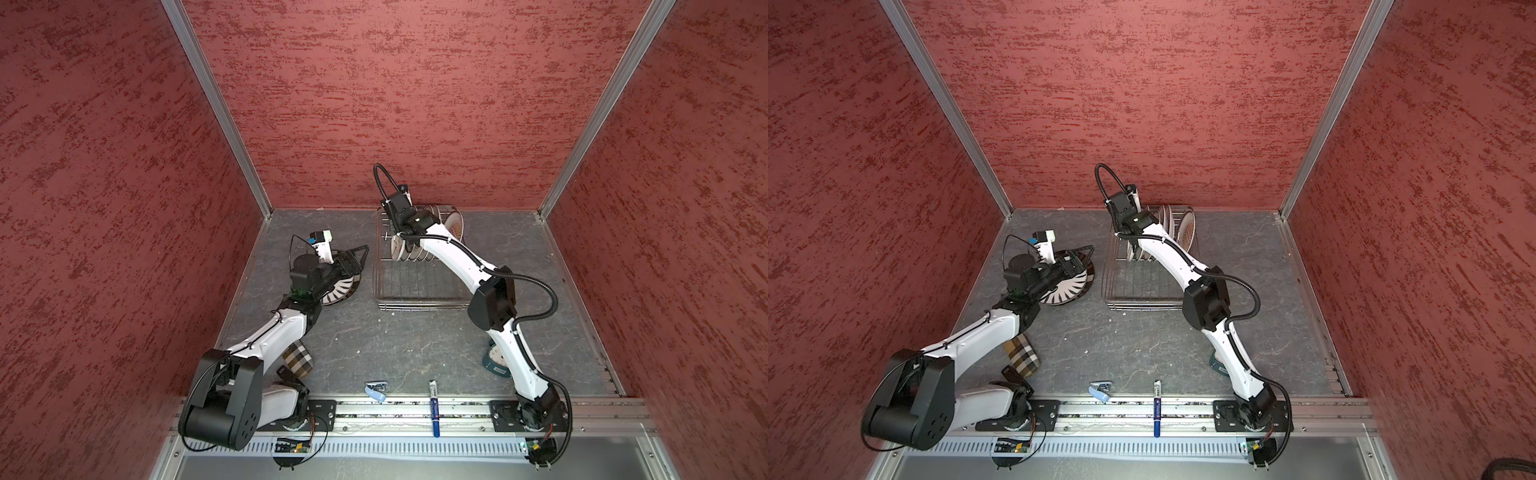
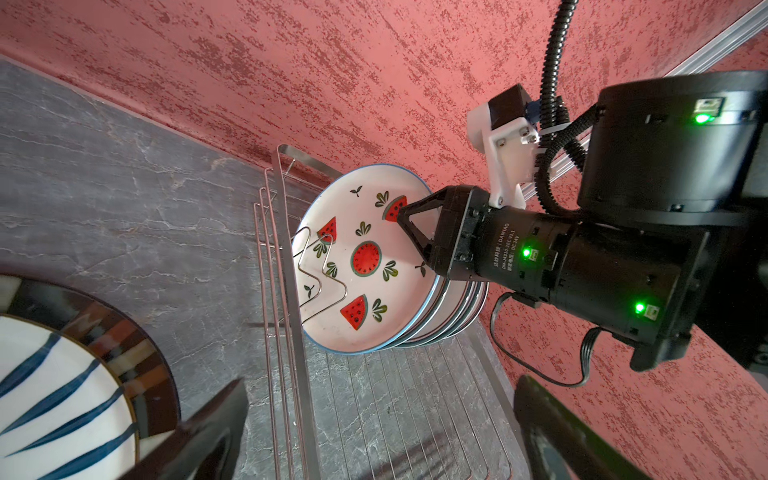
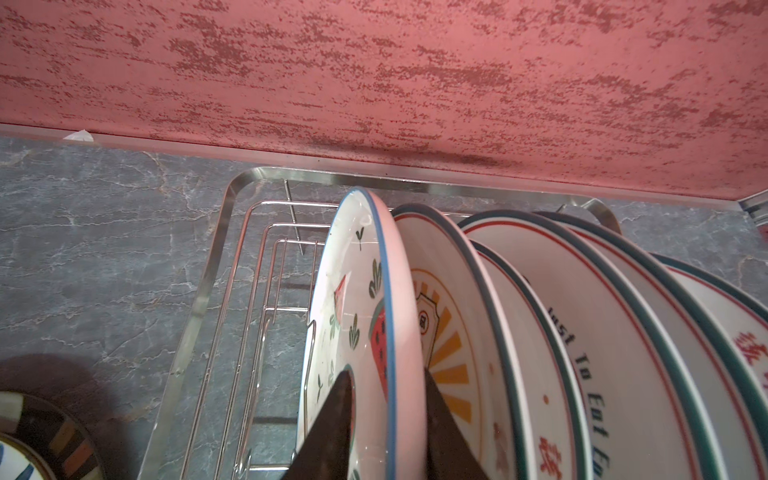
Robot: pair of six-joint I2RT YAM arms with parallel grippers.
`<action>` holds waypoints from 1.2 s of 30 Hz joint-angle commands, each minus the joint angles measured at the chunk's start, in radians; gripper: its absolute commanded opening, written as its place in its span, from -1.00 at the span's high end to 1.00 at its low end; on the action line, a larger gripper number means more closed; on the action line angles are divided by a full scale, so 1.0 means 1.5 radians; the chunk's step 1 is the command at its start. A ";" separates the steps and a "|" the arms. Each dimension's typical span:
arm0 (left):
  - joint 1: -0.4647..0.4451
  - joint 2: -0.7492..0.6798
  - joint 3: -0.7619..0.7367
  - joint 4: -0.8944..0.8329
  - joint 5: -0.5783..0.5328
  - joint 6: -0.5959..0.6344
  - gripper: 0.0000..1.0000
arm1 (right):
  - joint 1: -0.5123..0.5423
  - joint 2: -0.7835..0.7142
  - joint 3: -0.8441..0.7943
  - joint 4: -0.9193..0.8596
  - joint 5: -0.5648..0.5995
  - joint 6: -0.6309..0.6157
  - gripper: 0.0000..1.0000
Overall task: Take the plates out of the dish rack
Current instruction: 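Grasp the rim of the front watermelon-print plate in the rack with the right gripper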
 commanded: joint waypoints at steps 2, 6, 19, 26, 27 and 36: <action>-0.001 -0.020 0.012 -0.022 -0.015 0.017 -0.99 | 0.001 0.020 0.019 0.019 0.037 -0.002 0.51; -0.001 -0.024 0.009 -0.021 -0.018 0.017 -0.99 | 0.002 0.017 0.019 0.033 0.043 -0.004 0.53; 0.000 0.005 0.012 0.006 0.006 0.007 -0.99 | 0.002 0.015 0.014 0.048 0.021 -0.003 0.55; 0.000 -0.008 0.007 0.005 0.006 0.004 -0.99 | 0.002 0.007 0.014 0.053 0.020 0.007 0.59; 0.000 -0.011 0.006 0.005 0.005 0.004 -0.99 | 0.002 0.006 0.014 0.055 0.020 0.006 0.62; 0.000 -0.009 0.007 0.003 0.005 0.004 -0.99 | 0.006 -0.028 0.008 0.097 0.036 -0.006 0.68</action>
